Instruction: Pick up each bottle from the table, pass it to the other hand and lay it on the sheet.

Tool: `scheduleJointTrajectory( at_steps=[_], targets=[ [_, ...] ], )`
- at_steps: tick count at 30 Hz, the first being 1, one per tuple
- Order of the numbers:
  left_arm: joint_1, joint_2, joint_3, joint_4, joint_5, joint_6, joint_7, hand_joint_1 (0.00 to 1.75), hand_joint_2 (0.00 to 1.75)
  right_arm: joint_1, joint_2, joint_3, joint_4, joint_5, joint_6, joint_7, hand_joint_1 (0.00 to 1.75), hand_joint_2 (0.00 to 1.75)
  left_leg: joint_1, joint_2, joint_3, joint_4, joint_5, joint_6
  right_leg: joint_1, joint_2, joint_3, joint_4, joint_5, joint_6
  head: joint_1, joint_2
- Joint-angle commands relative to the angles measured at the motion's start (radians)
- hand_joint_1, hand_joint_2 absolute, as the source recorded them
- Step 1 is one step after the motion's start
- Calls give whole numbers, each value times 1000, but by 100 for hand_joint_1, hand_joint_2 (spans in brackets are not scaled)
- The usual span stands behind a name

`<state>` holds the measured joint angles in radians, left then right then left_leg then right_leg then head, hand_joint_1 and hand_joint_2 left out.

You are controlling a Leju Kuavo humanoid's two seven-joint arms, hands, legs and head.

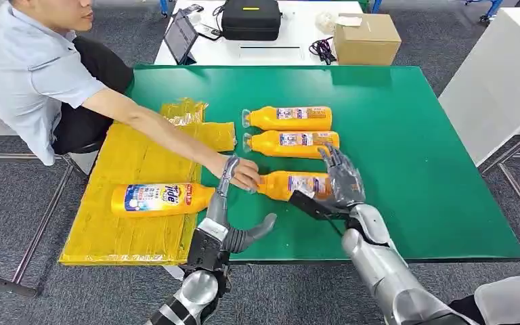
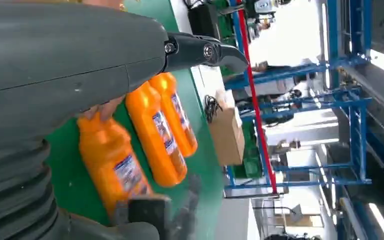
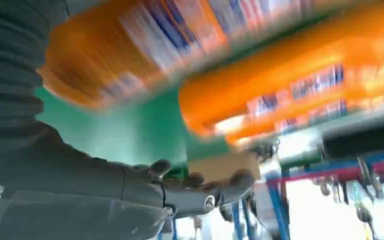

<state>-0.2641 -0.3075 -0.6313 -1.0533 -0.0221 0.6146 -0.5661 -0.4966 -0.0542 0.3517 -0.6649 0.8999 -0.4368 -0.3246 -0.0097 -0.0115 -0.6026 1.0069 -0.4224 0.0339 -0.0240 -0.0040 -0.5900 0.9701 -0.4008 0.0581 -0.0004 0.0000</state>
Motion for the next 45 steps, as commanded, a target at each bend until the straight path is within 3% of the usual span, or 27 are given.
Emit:
scheduleJointTrajectory(
  at_steps=[1,7,11,27,33,45],
  targets=[
    [-21,41,-32,37,-27,-2,9,0,175,62,16,48,-45,-42,80,-38,0,175,2,-1,1,-1,-1,-2,2,0,1,-1,-1,-3,0,0],
    [-23,36,-9,44,-43,-6,7,0,175,103,-23,135,-315,-104,177,-43,0,175,2,3,1,0,-2,-2,2,3,0,0,-1,-2,0,0],
    [-23,33,-8,48,-47,-13,8,0,175,109,-52,155,-384,-118,215,-30,0,175,1,1,-2,0,0,-1,1,1,-2,0,0,-2,1,0],
    [-22,32,-10,52,-56,-22,13,0,175,79,-81,167,-344,-84,193,-8,0,175,2,3,0,0,-2,-2,2,2,0,0,-1,-3,0,0],
    [-24,31,-7,60,-70,-30,27,0,175,-8,-112,207,-238,-74,293,44,0,175,1,3,-1,0,-1,-2,1,3,-1,0,0,-2,0,0],
    [-22,25,-4,85,-66,-56,38,0,175,6,-129,238,-211,-112,360,68,0,175,2,1,0,0,-2,-2,2,1,1,0,-1,-3,0,0]
  ],
)
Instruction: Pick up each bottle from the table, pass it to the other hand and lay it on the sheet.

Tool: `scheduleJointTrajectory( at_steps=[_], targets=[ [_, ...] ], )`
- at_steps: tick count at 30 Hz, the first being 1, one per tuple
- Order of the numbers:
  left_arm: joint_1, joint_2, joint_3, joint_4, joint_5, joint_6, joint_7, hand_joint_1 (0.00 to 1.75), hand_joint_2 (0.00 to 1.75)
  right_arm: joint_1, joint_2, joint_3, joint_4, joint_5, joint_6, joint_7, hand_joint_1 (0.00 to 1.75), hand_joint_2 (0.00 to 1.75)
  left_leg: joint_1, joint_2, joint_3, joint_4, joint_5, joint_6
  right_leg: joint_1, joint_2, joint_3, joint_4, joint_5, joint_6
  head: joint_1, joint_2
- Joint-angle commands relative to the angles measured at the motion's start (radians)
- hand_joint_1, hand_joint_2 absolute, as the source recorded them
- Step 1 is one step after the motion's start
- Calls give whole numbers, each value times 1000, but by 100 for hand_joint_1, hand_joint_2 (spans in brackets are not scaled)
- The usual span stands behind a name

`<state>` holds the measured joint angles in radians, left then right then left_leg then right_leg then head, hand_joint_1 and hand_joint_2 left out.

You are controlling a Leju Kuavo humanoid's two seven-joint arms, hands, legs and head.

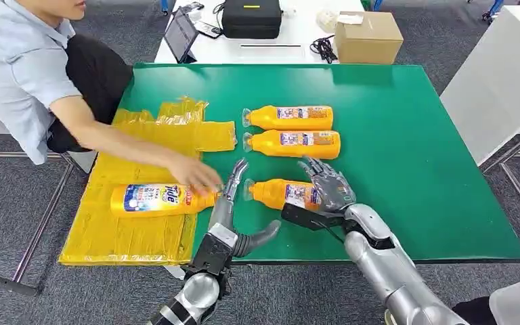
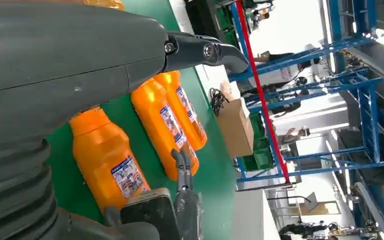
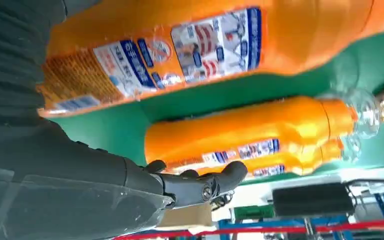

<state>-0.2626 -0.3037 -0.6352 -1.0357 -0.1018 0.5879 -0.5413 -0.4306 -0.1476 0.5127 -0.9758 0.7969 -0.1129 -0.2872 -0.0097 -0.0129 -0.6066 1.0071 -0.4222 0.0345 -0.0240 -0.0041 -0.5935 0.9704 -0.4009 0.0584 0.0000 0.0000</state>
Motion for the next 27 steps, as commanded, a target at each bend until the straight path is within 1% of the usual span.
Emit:
scheduleJointTrajectory(
  at_steps=[1,6,11,15,18,20,21,26,27],
  targets=[
    [-18,22,0,67,20,-39,19,0,175,-64,-46,86,108,-4,51,53,0,175,1,1,3,0,-1,-2,1,1,3,-1,-1,-2,0,0],
    [-17,23,0,67,20,-39,19,0,175,-63,-49,86,109,-4,52,51,0,175,2,3,3,0,-2,-2,2,2,3,-1,-1,-3,0,0],
    [-13,24,2,69,27,-52,31,0,175,-50,-78,103,106,-10,78,71,0,175,0,1,2,-1,-1,-1,0,1,2,-1,0,-2,0,0],
    [-13,21,0,77,26,-56,34,0,175,-37,-89,105,91,-22,88,76,0,175,1,1,3,0,-1,-2,1,0,3,-1,-1,-2,0,0],
    [-11,21,-1,82,27,-56,32,0,175,-40,-105,123,82,-21,108,99,0,175,2,3,6,0,-3,-3,3,2,6,-1,-2,-4,0,0],
    [-13,18,-2,88,30,-57,30,0,175,-55,-126,141,100,-20,145,130,0,175,3,3,6,1,-4,-4,3,2,6,0,-2,-5,0,0],
    [-14,17,-3,92,31,-57,29,0,175,-61,-132,140,112,-26,147,131,0,175,1,0,3,0,-1,-2,1,0,3,-1,-1,-2,0,0],
    [-15,16,-4,96,33,-54,26,0,175,-59,-129,133,143,-35,146,136,0,175,1,0,3,0,-1,-1,1,0,4,-1,0,-2,0,0],
    [-18,15,-5,101,36,-57,26,0,175,-64,-134,143,150,-40,168,140,0,175,1,0,3,0,-1,-1,1,0,3,-1,0,-2,0,0]
  ],
)
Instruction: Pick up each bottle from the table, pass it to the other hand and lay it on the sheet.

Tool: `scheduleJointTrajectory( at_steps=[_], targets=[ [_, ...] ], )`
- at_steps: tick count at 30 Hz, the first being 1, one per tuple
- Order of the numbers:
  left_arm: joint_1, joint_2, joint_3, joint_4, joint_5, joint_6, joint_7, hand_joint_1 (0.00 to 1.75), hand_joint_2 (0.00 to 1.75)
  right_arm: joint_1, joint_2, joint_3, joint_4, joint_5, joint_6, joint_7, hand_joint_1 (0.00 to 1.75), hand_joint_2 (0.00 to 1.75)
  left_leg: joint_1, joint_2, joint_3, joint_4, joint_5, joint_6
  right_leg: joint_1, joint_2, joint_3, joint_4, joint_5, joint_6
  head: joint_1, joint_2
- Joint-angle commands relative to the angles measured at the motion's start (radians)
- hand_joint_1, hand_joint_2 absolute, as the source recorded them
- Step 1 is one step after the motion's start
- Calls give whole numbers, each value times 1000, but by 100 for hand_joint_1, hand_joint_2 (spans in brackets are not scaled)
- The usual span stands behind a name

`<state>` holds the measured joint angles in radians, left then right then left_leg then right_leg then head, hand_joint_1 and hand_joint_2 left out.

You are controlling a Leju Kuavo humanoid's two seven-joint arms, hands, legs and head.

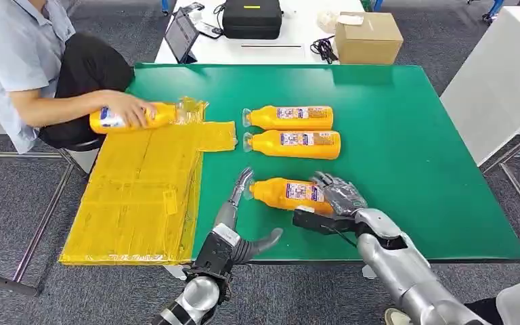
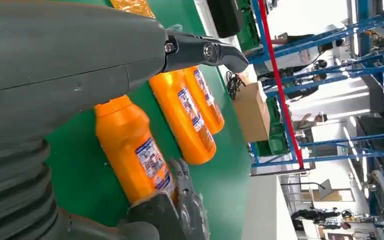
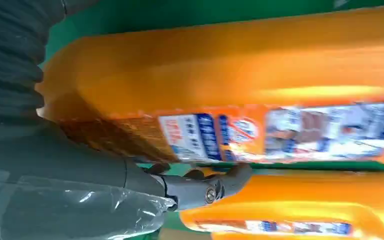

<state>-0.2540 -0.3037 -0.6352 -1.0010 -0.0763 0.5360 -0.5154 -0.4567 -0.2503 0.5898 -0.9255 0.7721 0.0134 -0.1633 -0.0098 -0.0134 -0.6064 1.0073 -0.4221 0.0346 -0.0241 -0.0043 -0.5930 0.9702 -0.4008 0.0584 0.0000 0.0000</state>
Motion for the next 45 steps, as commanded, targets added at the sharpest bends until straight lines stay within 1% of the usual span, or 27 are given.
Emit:
scheduleJointTrajectory(
  at_steps=[1,5,12,13,19,22,29,30,31,32,33,34,37,41,42,45],
  targets=[
    [-29,13,-5,70,12,-4,-2,0,175,-39,-37,71,103,-18,45,16,0,175,1,1,4,0,-1,-2,2,1,4,-1,-1,-3,0,0],
    [-38,9,-11,82,19,-12,-7,0,175,-54,-43,64,154,-60,78,10,0,175,1,1,4,0,-1,-2,2,0,4,-1,-1,-3,0,0],
    [-39,9,-11,82,20,-12,-7,0,175,-55,-44,63,157,-62,78,9,0,175,2,2,5,0,-2,-2,2,0,5,-1,-1,-3,0,0],
    [-39,9,-11,82,20,-12,-7,0,175,-55,-44,63,157,-62,78,9,0,175,1,1,3,0,-1,-1,1,0,3,-1,0,-1,0,0],
    [-39,9,-11,82,20,-12,-7,0,175,-55,-44,63,157,-62,78,9,0,175,2,3,5,0,-1,-2,2,1,5,-1,0,-3,0,0],
    [-39,9,-11,82,20,-12,-7,0,175,-55,-44,63,157,-62,78,9,0,175,1,2,4,0,0,-1,1,0,3,-1,0,-1,0,0],
    [-41,9,-12,84,20,-13,-7,0,175,-60,-42,65,170,-65,84,13,0,175,1,2,5,0,-1,-2,2,0,5,-1,0,-2,0,0],
    [-46,8,-16,90,25,-18,-8,0,175,-67,-45,65,195,-89,107,12,16,175,1,2,5,0,-1,-2,2,1,4,-1,0,-2,0,0],
    [-50,6,-19,95,28,-22,-10,0,175,-73,-52,65,215,-101,117,11,86,175,2,2,6,0,-1,-2,2,0,6,-1,-1,-3,0,0],
    [-55,4,-22,100,29,-24,-11,0,175,-77,-58,63,234,-114,127,3,136,175,1,2,5,0,-1,-2,2,0,5,-1,-1,-2,0,0],
    [-59,1,-26,105,32,-28,-12,0,175,-78,-64,54,256,-133,134,-10,152,175,1,1,5,0,0,-1,1,0,4,-1,0,-2,0,0],
    [-62,-1,-28,109,34,-28,-14,0,175,-75,-64,47,271,-140,128,-15,175,175,1,1,5,0,0,-1,1,-1,4,-1,0,-1,0,0],
    [-63,1,-35,107,38,-26,-19,0,175,-52,-50,20,293,-171,103,-49,175,175,1,1,5,0,0,-1,1,-1,5,-2,0,-1,0,0],
    [-57,8,-43,92,39,-26,-16,0,175,-9,-33,-8,266,-189,59,-84,175,175,2,-1,8,-1,-1,-2,3,-2,9,-3,-1,-2,0,0],
    [-53,11,-45,85,40,-29,-17,0,175,18,-13,-42,243,-214,20,-114,175,175,2,0,8,-1,0,-2,2,-2,9,-3,0,-2,0,0],
    [-53,13,-50,83,42,-36,-16,0,175,41,-5,-55,233,-217,28,-102,175,175,2,1,9,-1,-1,-2,2,-1,9,-3,0,-2,0,0]
  ],
)
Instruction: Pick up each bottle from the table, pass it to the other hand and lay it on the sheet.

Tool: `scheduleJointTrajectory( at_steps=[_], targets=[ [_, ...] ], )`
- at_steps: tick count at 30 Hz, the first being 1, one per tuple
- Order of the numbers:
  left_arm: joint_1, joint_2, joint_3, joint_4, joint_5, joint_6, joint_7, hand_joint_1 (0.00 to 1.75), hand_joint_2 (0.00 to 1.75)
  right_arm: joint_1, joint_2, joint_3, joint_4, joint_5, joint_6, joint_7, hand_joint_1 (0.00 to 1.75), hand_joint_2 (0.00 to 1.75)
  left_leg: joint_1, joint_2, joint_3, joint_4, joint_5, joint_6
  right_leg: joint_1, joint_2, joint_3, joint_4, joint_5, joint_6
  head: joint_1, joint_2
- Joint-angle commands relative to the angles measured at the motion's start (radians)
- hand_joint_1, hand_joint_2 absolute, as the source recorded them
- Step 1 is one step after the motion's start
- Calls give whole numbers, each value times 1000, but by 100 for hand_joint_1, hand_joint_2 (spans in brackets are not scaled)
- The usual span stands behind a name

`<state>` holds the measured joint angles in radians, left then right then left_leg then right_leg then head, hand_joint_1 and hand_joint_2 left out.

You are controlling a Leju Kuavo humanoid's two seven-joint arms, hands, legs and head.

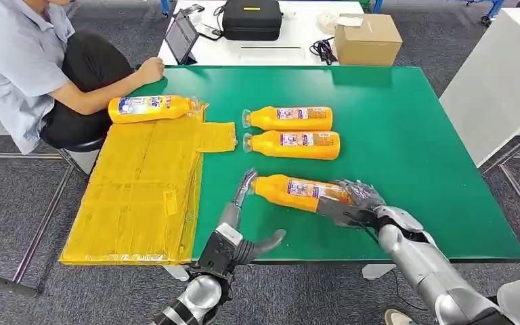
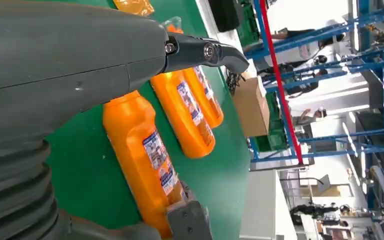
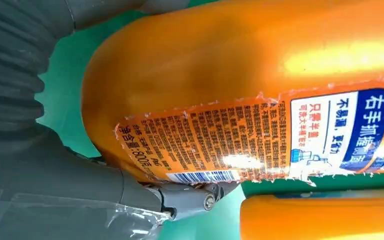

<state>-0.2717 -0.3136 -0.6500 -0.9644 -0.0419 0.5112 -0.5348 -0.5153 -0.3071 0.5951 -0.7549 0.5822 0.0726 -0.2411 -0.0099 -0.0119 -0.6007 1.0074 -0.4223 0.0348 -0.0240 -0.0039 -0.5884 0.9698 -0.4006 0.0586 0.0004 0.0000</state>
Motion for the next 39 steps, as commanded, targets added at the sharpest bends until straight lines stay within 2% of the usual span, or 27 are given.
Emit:
scheduleJointTrajectory(
  at_steps=[1,14,16,18,29,31,33,36,39],
  targets=[
    [-37,21,-38,48,8,-15,2,0,175,103,52,-70,75,-37,-21,-24,175,175,2,-1,2,-1,0,-2,2,-2,4,-2,-1,-2,0,0],
    [-42,20,-48,49,16,-14,-3,0,175,116,89,-126,88,-31,-48,-58,175,175,3,1,6,-1,-1,-2,3,-1,6,-3,0,-3,0,0],
    [-30,19,-33,25,16,26,-40,0,175,130,102,-146,75,-39,-61,-78,175,175,2,2,6,-1,-1,-2,2,-1,6,-2,0,-2,0,0],
    [-17,15,-13,-11,14,107,-132,0,175,137,122,-172,65,-60,-66,-105,175,175,2,2,6,-1,-1,-2,3,-1,6,-2,0,-2,0,0],
    [-17,19,-16,-24,16,106,-128,0,175,135,124,-173,62,-59,-65,-103,175,175,3,3,7,-1,-1,-2,3,0,7,-2,0,-3,0,0],
    [4,31,-19,-91,19,167,-163,0,175,137,135,-193,61,-71,-64,-120,175,175,2,3,7,-1,-1,-2,2,0,6,-1,0,-2,0,0],
    [45,80,-47,-162,107,21,-130,0,175,170,150,-231,12,-85,-84,-126,175,175,3,4,7,-1,-1,-2,3,1,7,-2,0,-3,0,0],
    [139,145,-55,-276,129,-121,-112,0,175,228,153,-278,-68,-92,-92,-127,175,175,3,5,8,-2,-1,-2,2,2,7,-2,0,-3,0,0],
    [220,148,13,-297,136,-120,-129,0,175,298,170,-340,-152,-104,-102,-130,175,175,3,5,9,-3,-2,-3,3,2,8,-3,-1,-3,0,0]
  ],
)
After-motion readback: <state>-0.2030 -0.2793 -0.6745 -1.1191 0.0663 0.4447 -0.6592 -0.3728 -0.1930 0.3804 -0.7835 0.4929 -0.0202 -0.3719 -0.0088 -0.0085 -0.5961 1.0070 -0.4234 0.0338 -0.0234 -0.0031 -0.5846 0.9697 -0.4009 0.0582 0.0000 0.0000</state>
